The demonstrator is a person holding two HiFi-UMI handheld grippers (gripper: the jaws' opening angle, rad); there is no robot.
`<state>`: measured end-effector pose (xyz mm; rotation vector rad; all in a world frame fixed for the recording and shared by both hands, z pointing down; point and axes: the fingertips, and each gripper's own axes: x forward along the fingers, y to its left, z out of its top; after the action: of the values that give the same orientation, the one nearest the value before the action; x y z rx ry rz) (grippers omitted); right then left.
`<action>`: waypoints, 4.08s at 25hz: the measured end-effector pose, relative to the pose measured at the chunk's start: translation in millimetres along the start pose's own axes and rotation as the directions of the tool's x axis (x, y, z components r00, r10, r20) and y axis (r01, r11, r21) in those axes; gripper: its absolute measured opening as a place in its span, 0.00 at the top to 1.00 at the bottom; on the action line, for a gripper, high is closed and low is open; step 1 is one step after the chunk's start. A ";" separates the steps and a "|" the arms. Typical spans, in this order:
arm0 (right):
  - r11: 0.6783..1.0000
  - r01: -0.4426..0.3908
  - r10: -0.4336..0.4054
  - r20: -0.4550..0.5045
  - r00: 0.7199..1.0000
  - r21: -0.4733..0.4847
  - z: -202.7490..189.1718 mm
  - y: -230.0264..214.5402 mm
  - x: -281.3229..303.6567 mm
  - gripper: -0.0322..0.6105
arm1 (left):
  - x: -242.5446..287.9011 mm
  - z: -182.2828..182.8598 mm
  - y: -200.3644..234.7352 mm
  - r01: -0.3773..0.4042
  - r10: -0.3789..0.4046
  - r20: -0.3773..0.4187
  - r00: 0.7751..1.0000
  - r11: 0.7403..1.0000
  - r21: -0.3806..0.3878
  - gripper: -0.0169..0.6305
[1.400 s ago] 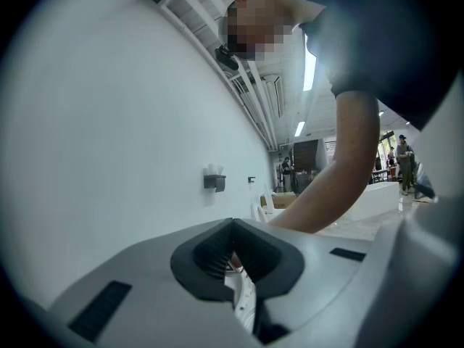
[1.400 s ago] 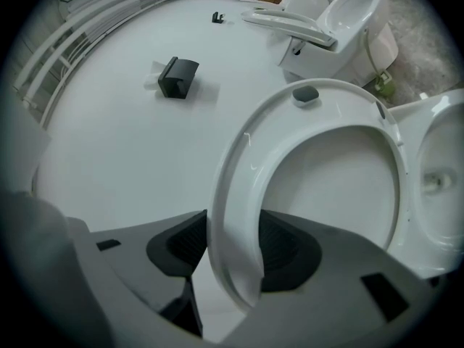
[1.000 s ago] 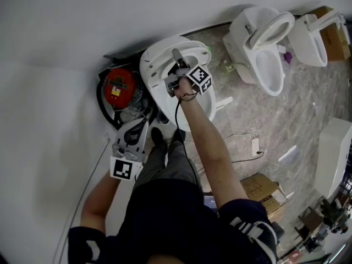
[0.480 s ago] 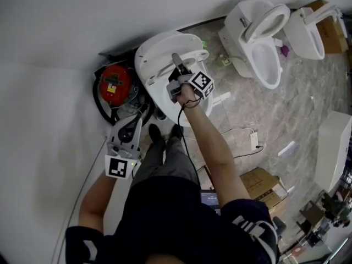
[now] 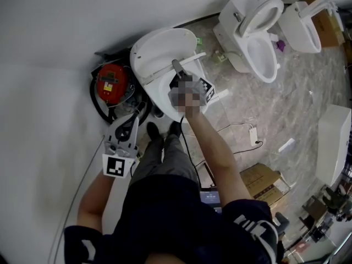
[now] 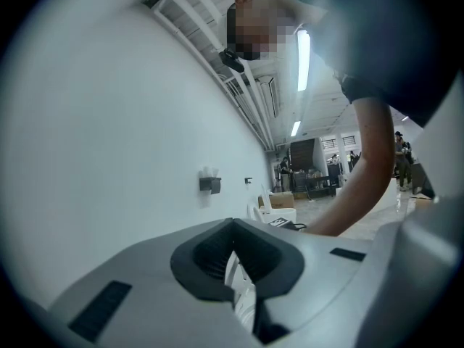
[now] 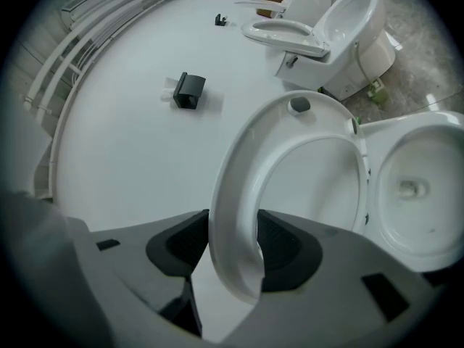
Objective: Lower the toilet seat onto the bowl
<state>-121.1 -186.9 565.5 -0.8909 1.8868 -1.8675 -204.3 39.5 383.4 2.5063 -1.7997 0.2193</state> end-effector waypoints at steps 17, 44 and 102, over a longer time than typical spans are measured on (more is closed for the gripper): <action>1.000 0.020 -0.020 0.004 1.000 -0.019 -8.8 -33.9 -86.5 0.63 | -12.8 -3.9 -35.7 0.039 -0.039 0.008 0.999 0.999 0.014 0.94; 0.961 0.276 -0.275 0.030 0.961 -0.019 -11.9 -99.2 -173.4 0.70 | -13.7 -22.6 -51.1 0.077 -0.077 -0.006 0.997 0.997 0.004 0.94; 0.861 0.502 -0.507 0.050 0.861 0.078 -14.0 -311.7 -266.1 0.82 | 10.8 -91.4 -88.6 0.178 -0.174 -0.133 0.976 0.984 0.018 0.94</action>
<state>128.6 12.9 822.2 -1.5266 1.6457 -2.1277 -125.0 69.0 479.2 2.5847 -1.5284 0.3944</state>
